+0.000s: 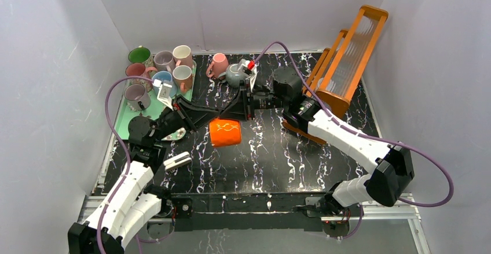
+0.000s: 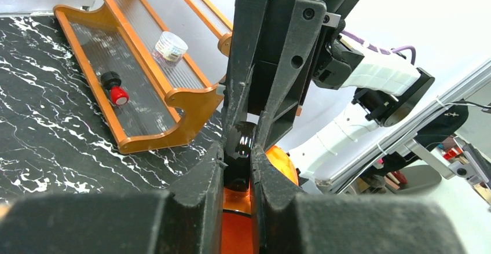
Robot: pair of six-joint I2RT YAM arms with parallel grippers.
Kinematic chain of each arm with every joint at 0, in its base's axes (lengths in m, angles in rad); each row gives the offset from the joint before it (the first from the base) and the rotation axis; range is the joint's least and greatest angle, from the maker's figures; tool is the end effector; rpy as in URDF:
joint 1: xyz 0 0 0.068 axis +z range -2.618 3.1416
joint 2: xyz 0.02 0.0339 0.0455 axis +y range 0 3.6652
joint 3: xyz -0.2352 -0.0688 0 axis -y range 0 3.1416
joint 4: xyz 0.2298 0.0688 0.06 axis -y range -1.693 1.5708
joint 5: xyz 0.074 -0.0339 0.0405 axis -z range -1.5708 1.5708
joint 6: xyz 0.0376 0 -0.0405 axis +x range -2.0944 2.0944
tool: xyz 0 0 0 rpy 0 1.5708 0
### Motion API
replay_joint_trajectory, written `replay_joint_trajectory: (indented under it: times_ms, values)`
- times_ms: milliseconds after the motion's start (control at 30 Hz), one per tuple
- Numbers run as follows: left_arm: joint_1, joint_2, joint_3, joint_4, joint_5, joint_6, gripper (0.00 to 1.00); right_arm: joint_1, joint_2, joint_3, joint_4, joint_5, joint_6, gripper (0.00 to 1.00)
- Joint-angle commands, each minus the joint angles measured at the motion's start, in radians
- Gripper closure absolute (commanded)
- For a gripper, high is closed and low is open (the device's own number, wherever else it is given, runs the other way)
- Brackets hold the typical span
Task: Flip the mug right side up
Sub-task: Turn over the cup at the center of the board.
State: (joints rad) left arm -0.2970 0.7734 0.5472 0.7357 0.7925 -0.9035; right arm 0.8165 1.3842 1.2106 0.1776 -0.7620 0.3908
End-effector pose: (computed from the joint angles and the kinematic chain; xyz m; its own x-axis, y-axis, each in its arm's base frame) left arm 0.1612 -0.0773 0.3337 -0.3397 -0.4728 -0.8131 0.8614 0.1908 -0.4708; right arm 0.1963 0.2468 0.3644 -0.3784 -0.0002 -0.9256 -0.9256 -0.0082 0.3784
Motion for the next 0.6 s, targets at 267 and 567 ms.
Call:
replay_joint_trajectory:
  times_ms: [267,567]
  values:
    - [-0.011,-0.057,0.038,-0.297,-0.172,0.228,1.00,0.006,-0.081,-0.056,-0.005,0.151,-0.061,0.48]
    - [-0.010,0.005,0.192,-0.711,-0.321,0.525,1.00,0.003,-0.149,-0.082,-0.087,0.197,-0.060,0.04]
